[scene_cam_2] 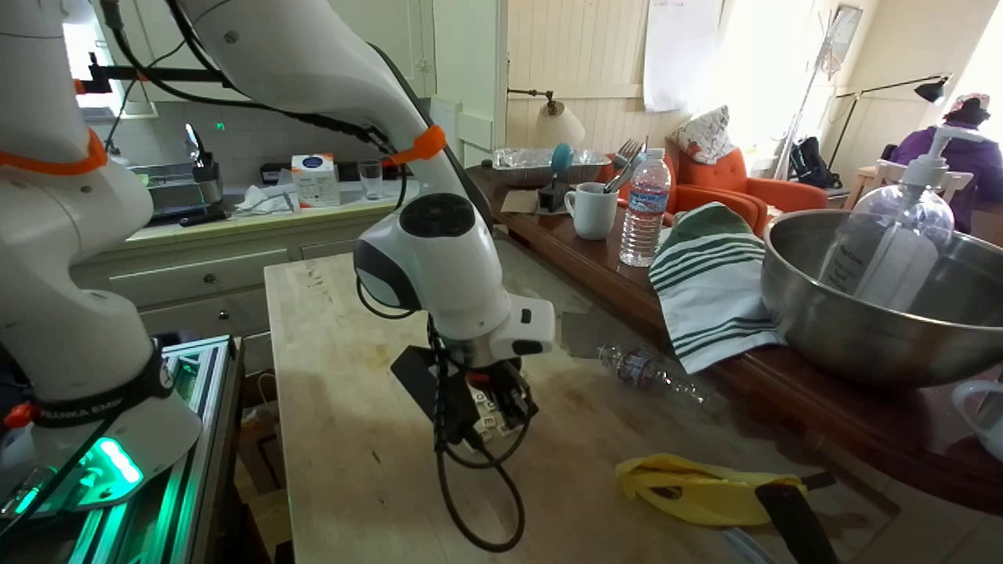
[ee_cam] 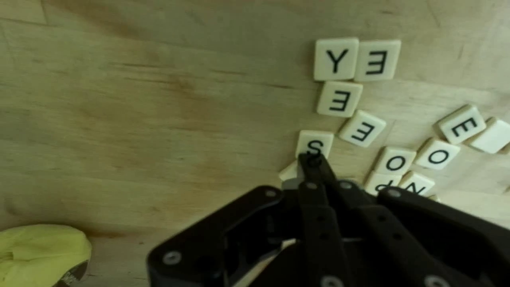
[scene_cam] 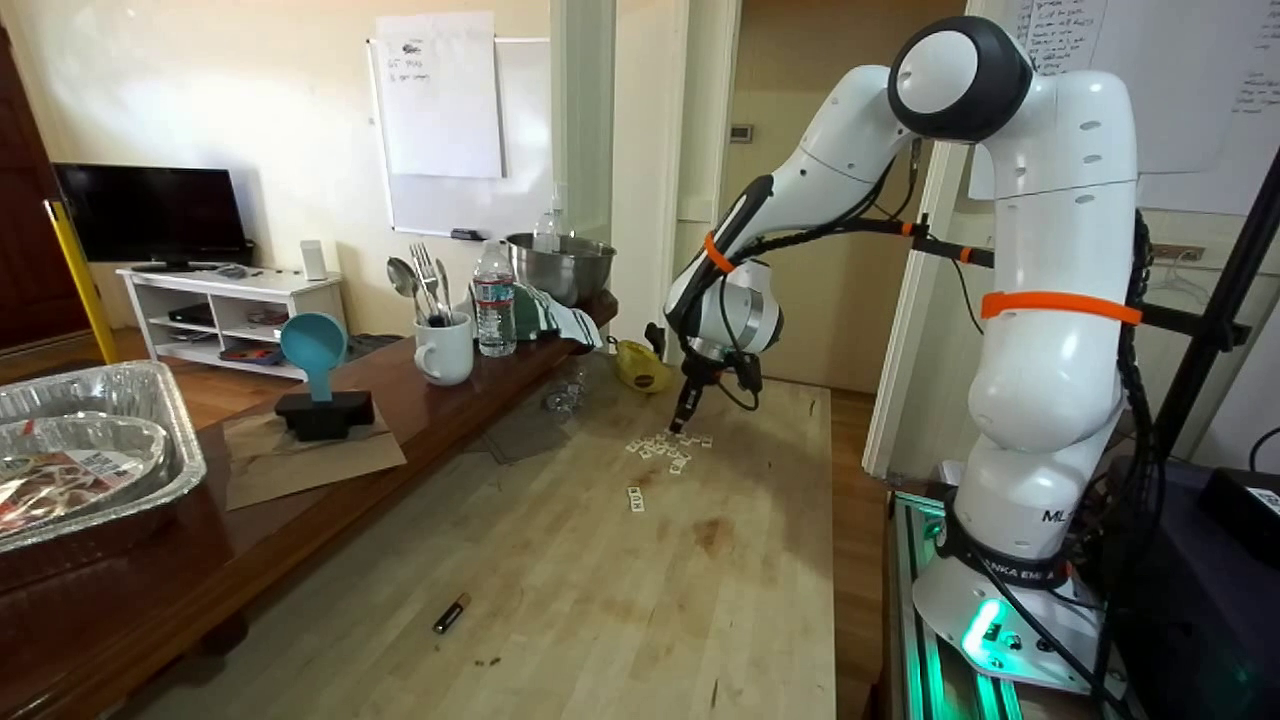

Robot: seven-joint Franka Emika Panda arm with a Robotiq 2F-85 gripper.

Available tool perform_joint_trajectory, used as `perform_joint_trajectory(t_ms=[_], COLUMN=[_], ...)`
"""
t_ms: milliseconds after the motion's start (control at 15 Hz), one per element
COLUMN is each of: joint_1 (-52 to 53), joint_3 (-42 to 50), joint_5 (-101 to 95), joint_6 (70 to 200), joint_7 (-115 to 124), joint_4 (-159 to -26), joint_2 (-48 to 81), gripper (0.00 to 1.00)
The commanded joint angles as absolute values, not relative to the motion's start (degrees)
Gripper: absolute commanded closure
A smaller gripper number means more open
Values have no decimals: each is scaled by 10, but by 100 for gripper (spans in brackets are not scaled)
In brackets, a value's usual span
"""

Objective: Align the blocks on the table

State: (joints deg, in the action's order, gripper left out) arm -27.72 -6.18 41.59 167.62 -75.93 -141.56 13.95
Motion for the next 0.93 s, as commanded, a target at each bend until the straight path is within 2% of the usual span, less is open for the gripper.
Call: perform_joint_trajectory(t_ms=[0, 867], joint_1=[-300, -335], joint_3=[-67, -70], joint_5=[442, 432], joint_6=[1715, 1719], joint_7=[-795, -782], joint_4=[-1416, -1436], joint_2=[171, 133], gripper=[100, 100])
